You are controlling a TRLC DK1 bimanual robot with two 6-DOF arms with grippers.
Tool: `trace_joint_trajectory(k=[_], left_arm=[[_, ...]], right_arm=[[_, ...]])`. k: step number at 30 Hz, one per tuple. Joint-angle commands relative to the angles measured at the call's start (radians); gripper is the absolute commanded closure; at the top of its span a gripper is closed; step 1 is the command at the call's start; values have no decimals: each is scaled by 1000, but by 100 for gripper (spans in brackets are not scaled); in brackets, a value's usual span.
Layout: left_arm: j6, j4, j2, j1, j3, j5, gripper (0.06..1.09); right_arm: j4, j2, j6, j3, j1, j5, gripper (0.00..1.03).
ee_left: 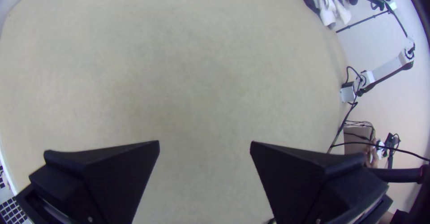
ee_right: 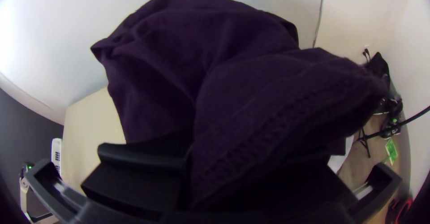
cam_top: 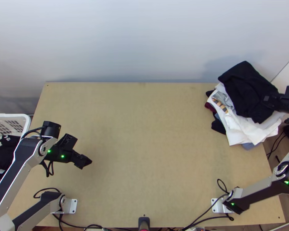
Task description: Fold the t-shirt
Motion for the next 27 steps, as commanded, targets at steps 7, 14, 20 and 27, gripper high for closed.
trace_joint_trajectory(k=[7,14,20,27], left_arm=[[-4,2,-2,-8,1,0,10],[-8,2,-2,-31,5,0,10],[-19,4,-8,-45,5,0,10],[-22,4,-22,-43,4,0,10]], right_arm=[[23,6,-11,-50,-35,0,30],[9,-28,6,-30,-44,2,4],[-6,-102,9,-28,-62,0,4],[-59,-175,-9,-34,-87,0,4]])
